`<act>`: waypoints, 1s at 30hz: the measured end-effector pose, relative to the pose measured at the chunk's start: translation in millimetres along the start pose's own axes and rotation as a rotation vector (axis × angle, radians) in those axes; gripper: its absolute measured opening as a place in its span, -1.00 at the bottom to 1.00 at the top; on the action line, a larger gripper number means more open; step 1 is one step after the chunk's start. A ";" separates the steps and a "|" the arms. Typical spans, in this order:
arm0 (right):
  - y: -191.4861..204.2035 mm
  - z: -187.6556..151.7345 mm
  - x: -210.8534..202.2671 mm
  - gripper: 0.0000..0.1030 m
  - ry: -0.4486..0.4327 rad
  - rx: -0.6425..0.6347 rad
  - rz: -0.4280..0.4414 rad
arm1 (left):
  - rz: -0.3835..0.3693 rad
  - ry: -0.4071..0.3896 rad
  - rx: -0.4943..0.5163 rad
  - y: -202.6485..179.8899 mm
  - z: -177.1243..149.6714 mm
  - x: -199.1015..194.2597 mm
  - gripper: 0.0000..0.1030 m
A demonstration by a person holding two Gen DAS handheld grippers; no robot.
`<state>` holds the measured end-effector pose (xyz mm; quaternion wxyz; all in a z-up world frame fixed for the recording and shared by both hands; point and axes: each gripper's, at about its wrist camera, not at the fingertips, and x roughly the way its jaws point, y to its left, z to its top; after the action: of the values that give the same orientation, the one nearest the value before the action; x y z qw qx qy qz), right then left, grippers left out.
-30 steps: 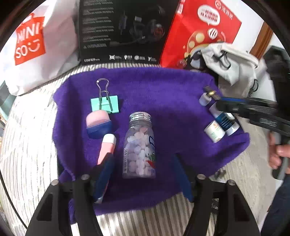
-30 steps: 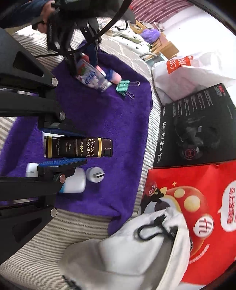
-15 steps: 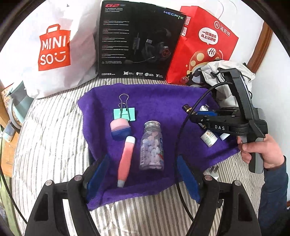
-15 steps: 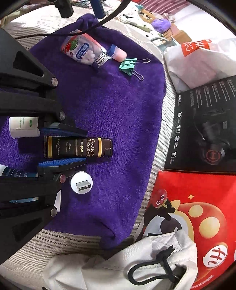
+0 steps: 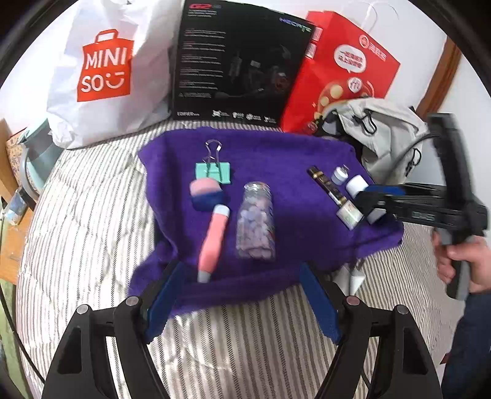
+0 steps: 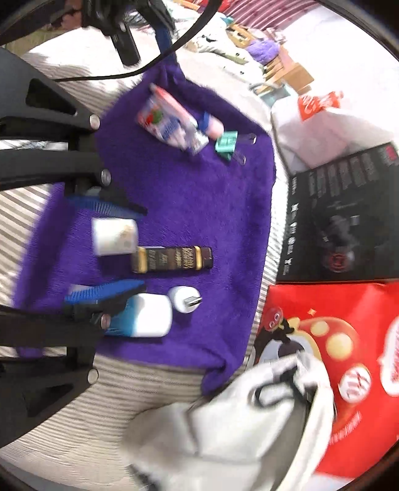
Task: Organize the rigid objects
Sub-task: 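Move left gripper to the black Horizon case and grasp it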
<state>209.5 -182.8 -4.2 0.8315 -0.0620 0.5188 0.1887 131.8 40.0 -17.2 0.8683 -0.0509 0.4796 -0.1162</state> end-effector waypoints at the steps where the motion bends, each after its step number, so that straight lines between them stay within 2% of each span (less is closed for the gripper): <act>1: -1.7 -7.9 -10.3 -0.12 -0.014 0.005 -0.004 | 0.006 0.009 0.004 -3.7 -3.2 2.1 0.48; 3: -4.6 -20.9 -25.9 -0.11 -0.027 0.013 -0.007 | 0.013 0.024 0.006 -9.3 -7.8 5.3 0.48; 8: -17.3 -62.7 -65.5 -0.08 -0.053 0.070 -0.018 | -0.021 0.053 0.025 -36.8 -23.0 11.6 0.48; 12: -31.1 -103.5 -90.2 -0.06 -0.070 0.139 0.007 | -0.016 0.076 0.032 -63.2 -34.9 18.4 0.48; 15: -36.2 -129.1 -99.6 -0.06 -0.072 0.171 0.006 | 0.036 0.051 -0.023 -76.1 -43.8 21.6 0.48; 18: -37.7 -150.5 -102.5 -0.05 -0.061 0.190 0.025 | 0.002 0.060 -0.062 -90.2 -53.6 27.4 0.48; 24: -38.2 -171.1 -97.5 -0.06 -0.032 0.189 0.039 | 0.091 0.083 -0.011 -123.9 -61.2 46.9 0.48; 30: -34.3 -175.7 -93.4 -0.06 -0.026 0.169 0.053 | 0.188 0.068 0.061 -124.2 -69.8 45.7 0.54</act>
<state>38.5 -290.2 -4.4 0.8351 0.0248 0.5236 0.1669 77.3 -90.1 -67.1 0.8597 0.0249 0.5078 -0.0505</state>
